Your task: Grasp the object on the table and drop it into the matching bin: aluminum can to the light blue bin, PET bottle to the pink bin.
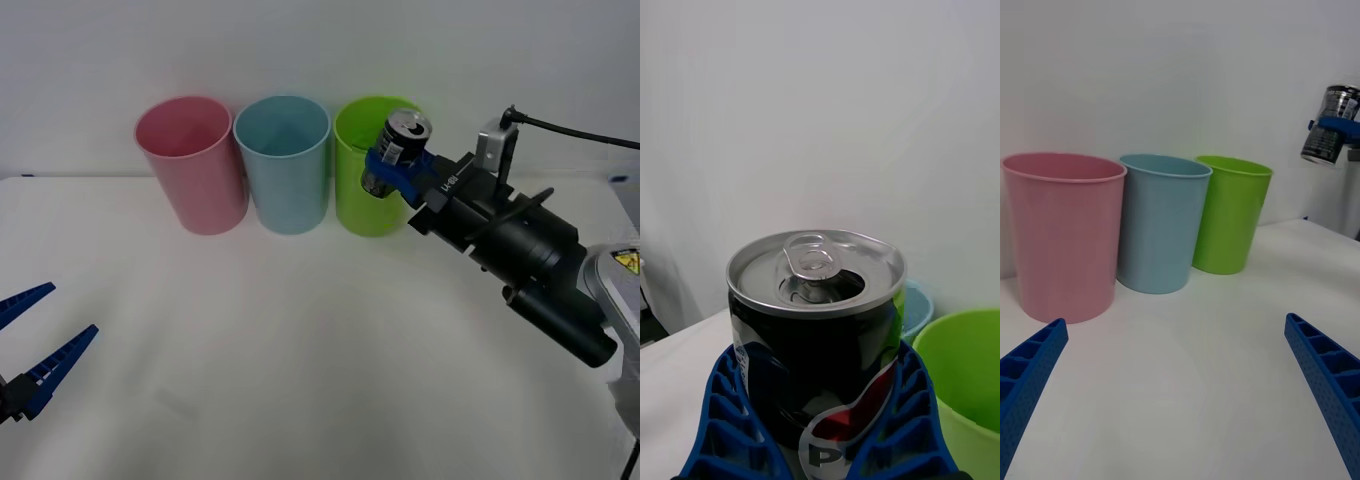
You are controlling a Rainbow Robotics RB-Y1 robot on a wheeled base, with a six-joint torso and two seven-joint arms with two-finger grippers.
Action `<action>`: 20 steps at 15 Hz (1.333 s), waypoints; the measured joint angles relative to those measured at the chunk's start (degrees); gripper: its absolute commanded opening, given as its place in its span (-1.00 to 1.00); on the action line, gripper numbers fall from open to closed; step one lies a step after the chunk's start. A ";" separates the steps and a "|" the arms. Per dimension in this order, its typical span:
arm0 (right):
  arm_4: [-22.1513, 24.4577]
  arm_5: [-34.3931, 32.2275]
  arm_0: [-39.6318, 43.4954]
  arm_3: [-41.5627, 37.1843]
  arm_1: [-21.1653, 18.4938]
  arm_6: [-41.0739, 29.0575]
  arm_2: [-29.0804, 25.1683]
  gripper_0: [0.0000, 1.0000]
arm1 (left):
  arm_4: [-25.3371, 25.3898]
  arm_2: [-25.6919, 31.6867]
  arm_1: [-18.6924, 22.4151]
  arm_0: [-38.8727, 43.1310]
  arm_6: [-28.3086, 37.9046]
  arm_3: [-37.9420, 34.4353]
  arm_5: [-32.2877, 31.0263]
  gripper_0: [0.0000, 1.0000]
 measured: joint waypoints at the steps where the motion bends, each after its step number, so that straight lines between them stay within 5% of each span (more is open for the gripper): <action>1: 1.20 0.01 -1.90 1.90 1.01 -0.07 0.03 -1.00 | 0.00 0.00 0.00 0.00 0.00 0.00 0.00 1.00; 13: 15.00 0.57 -25.63 27.86 16.69 -0.49 -3.46 -1.00 | 0.00 0.00 0.00 0.00 0.00 0.00 0.00 1.00; 20: 22.10 10.80 -33.47 38.54 24.30 1.63 -6.16 -1.00 | 0.00 0.00 0.00 0.00 0.00 0.00 0.00 1.00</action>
